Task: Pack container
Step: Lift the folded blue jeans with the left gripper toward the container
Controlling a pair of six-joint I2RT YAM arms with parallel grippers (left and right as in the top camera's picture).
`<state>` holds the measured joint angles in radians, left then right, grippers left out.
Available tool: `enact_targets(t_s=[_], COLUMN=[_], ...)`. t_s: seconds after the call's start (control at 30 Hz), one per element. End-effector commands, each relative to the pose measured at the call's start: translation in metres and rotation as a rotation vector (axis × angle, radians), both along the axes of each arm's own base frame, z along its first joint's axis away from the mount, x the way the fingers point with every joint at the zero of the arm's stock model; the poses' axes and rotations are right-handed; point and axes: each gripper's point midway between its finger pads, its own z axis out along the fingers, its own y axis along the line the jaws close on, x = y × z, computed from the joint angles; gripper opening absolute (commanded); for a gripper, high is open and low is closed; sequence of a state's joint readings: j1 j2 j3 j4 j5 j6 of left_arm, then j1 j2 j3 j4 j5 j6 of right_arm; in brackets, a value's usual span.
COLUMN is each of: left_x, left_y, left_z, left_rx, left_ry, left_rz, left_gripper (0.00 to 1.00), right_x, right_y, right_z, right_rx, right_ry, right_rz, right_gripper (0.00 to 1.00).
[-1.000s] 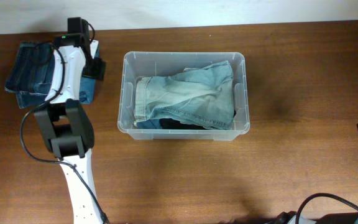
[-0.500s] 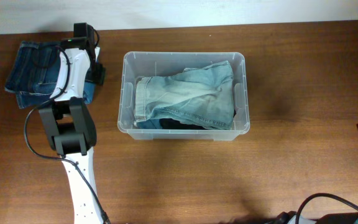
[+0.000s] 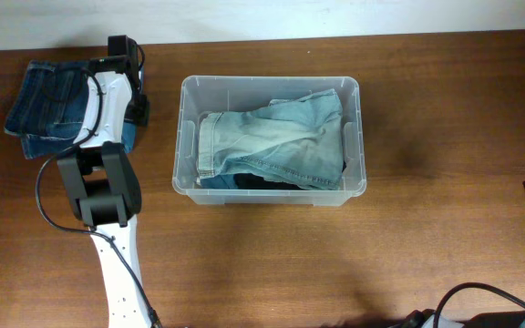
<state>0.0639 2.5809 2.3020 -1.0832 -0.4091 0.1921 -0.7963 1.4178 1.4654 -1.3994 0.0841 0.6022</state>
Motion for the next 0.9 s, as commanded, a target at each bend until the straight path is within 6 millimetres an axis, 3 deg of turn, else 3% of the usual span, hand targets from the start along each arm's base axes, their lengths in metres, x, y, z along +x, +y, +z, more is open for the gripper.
enact_targets(t_s=[0.0,0.17,0.2,0.4,0.57,0.7,0.87], left_x=[-0.023,-0.022,-0.022,-0.021,-0.007,0.012,0.017], left_y=[0.026,0.025,0.025,0.023,-0.012,-0.029,-0.03], left_z=[-0.041,-0.041,-0.041,-0.04,-0.03,0.017,0.106], left_rx=[0.05,0.046,0.045,0.003,-0.28,-0.464,-0.502], left_ry=[0.113,0.109,0.104,0.038,-0.013,-0.124,-0.26], left_rz=[0.063,0.063,0.073,0.194,0.185,0.202,0.198], left_gripper=[0.64,0.1,0.04,0.01,0.01,0.01,0.01], right_x=[-0.002,-0.002,-0.002,-0.002,-0.002,-0.002,-0.002], right_y=[-0.001,-0.001,-0.001,-0.001,-0.001,-0.001,-0.001], right_z=[-0.001,-0.001,-0.001,-0.001,-0.001,-0.001,-0.001], right_rx=[0.0,0.0,0.0,0.0,0.0,0.0,0.0], right_ry=[0.004,0.004,0.004,0.004,0.004,0.004,0.004], right_rz=[-0.012,-0.012,-0.012,-0.012,-0.012,-0.012,-0.012], right_gripper=[0.98,0.98,0.98,0.98,0.98,0.98,0.98])
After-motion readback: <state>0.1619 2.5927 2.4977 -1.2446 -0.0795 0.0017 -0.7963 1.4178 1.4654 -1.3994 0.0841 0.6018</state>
